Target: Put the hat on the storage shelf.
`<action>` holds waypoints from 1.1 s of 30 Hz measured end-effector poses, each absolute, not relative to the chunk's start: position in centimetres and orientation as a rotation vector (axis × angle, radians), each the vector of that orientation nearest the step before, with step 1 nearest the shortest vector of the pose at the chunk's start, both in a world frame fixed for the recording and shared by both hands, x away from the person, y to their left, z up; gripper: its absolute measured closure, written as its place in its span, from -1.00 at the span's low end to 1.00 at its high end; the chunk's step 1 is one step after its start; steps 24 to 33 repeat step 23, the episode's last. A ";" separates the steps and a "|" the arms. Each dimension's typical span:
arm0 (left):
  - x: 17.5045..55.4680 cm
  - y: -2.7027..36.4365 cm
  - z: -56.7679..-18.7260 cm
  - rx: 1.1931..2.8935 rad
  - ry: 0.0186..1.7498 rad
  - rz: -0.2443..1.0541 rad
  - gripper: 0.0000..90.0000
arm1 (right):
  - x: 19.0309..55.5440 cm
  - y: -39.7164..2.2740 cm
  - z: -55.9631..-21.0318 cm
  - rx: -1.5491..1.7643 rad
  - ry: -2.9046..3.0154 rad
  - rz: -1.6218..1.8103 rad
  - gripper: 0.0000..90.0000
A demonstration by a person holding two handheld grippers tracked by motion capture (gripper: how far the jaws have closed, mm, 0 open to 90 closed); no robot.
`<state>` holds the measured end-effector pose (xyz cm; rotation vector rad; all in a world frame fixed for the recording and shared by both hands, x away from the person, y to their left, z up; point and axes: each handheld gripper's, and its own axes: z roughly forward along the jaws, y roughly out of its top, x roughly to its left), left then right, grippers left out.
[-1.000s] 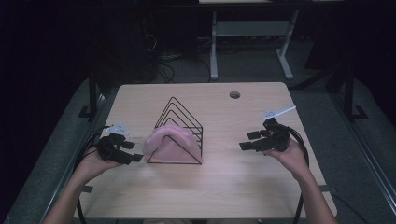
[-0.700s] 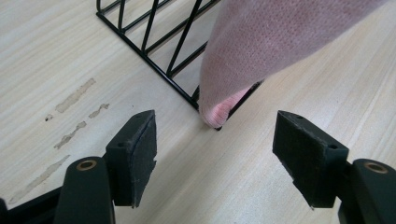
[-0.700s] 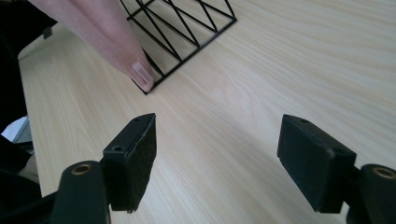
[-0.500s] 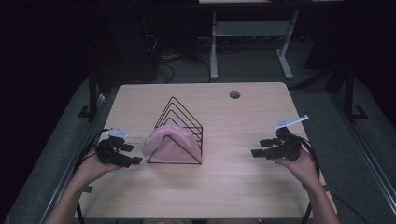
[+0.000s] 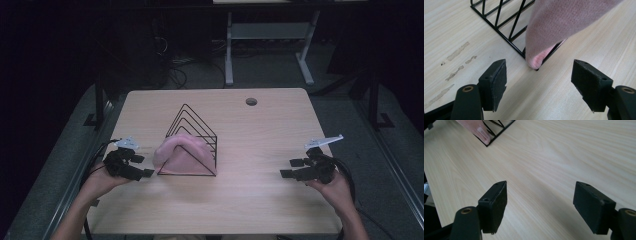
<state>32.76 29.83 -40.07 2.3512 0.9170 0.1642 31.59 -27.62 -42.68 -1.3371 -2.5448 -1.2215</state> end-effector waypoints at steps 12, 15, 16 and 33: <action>31.7 29.9 -40.4 2.339 0.916 0.165 -0.37 | 29.3 -29.3 -44.4 -1.404 -2.501 -1.278 -0.41; 31.2 30.0 -40.7 2.339 0.916 0.170 -0.37 | 28.2 -29.4 -44.9 -1.416 -2.487 -1.310 -0.41; 30.8 30.1 -40.9 2.322 0.926 0.175 -0.37 | 27.9 -29.4 -45.0 -1.423 -2.478 -1.309 -0.41; 29.2 30.7 -41.2 2.279 0.970 0.228 -0.38 | 26.0 -29.2 -45.5 -1.426 -2.461 -1.369 -0.44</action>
